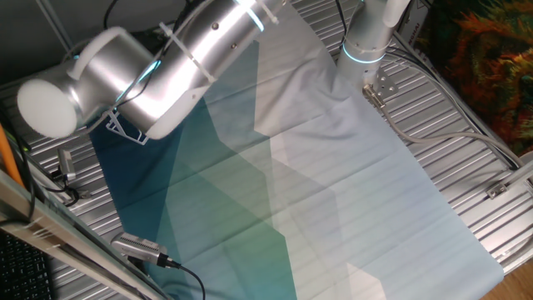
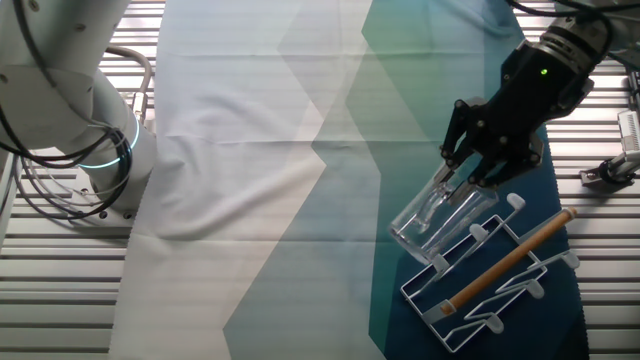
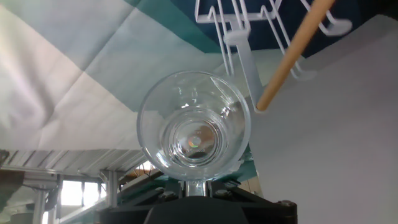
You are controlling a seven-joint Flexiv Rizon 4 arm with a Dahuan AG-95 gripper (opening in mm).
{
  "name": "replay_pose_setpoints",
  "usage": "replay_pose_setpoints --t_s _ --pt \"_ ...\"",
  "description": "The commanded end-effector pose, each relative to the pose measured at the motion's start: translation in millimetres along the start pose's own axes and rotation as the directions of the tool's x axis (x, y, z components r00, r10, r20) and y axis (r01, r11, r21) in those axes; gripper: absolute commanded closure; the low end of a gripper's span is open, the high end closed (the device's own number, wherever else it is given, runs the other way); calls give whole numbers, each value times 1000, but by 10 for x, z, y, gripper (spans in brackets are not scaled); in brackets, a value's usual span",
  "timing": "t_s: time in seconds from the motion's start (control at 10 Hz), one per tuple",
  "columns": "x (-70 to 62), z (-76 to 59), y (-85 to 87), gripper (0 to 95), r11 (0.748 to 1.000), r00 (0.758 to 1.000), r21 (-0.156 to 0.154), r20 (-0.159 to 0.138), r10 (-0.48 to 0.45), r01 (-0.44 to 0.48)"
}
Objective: Put the cup on the cup rack
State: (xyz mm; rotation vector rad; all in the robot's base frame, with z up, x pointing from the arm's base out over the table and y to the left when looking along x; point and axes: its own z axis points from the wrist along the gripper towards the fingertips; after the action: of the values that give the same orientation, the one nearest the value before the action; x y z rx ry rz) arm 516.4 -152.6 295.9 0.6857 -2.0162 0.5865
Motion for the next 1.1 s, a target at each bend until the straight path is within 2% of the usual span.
replay_pose_setpoints --t_s 0.1,0.3,0.7,1.1 --pt "85 31 -56 950 1000 1000 1 -2 -12 12" --pt "183 60 -87 950 1000 1000 5 -10 -20 20" --pt "195 58 -83 950 999 998 27 -62 -30 32" --pt "197 58 -83 950 999 996 35 -78 -36 39"
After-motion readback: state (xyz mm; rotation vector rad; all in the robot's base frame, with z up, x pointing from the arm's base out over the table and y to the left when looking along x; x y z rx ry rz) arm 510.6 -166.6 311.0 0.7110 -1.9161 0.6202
